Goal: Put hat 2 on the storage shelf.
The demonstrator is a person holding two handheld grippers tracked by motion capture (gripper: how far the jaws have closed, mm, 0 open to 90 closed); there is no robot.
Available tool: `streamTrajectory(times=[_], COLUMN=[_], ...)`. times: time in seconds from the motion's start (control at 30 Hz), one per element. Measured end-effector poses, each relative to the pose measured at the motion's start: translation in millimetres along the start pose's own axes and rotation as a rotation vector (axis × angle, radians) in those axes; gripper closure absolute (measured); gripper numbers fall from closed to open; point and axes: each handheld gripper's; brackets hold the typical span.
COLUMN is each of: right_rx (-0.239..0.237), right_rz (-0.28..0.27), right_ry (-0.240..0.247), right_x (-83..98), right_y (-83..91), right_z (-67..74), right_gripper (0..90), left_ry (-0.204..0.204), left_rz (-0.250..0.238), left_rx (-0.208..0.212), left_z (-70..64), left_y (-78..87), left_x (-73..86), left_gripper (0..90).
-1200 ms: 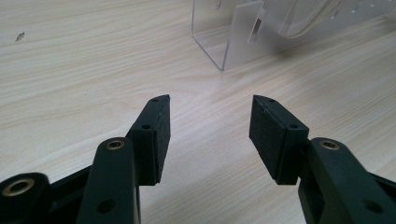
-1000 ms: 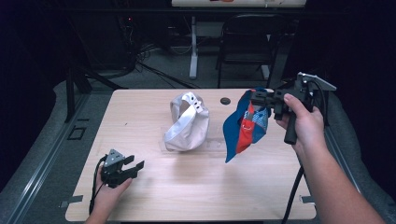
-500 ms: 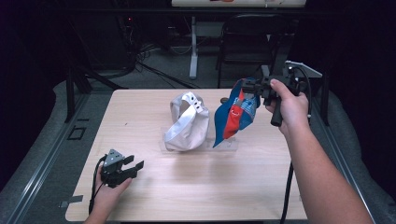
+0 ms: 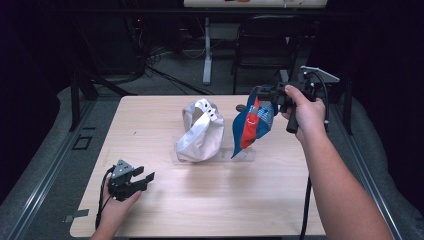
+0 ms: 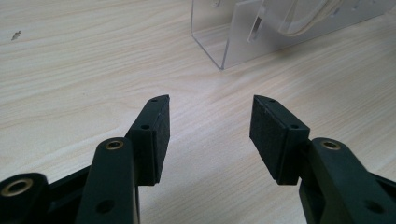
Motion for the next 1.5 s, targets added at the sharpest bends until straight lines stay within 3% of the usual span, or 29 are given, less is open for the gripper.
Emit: streamTrajectory(times=[0.2,0.47,0.7,1.5], right_rx=[0.003,0.049,0.055,0.082], right_rz=[0.005,0.031,0.038,0.044], right_ry=[0.002,-0.008,-0.027,0.006], right_x=[3.8,8.0,11.7,17.0], right_y=[-9.7,-14.6,-14.7,-8.0], right_z=[-4.3,-23.0,-37.3,-37.3], right_gripper=[77.9,77.8,77.7,77.4], left_ry=[-0.005,-0.005,-0.004,-0.004], left_rz=[0.013,-0.001,0.002,-0.002], left_rx=[0.003,0.0,0.001,0.003], left_z=[0.5,0.1,-0.1,-0.5], left_y=[0.3,-0.4,-1.2,-1.4], left_x=[-0.4,-0.2,0.2,-0.1], left_gripper=[48.3,48.3,48.3,48.3])
Point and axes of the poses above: each handheld gripper's, and its own axes: y roughly backward along the jaws, x roughly out of its underside, z roughly to its left, and after that the axes turned 10 degrees about -x, right-handed
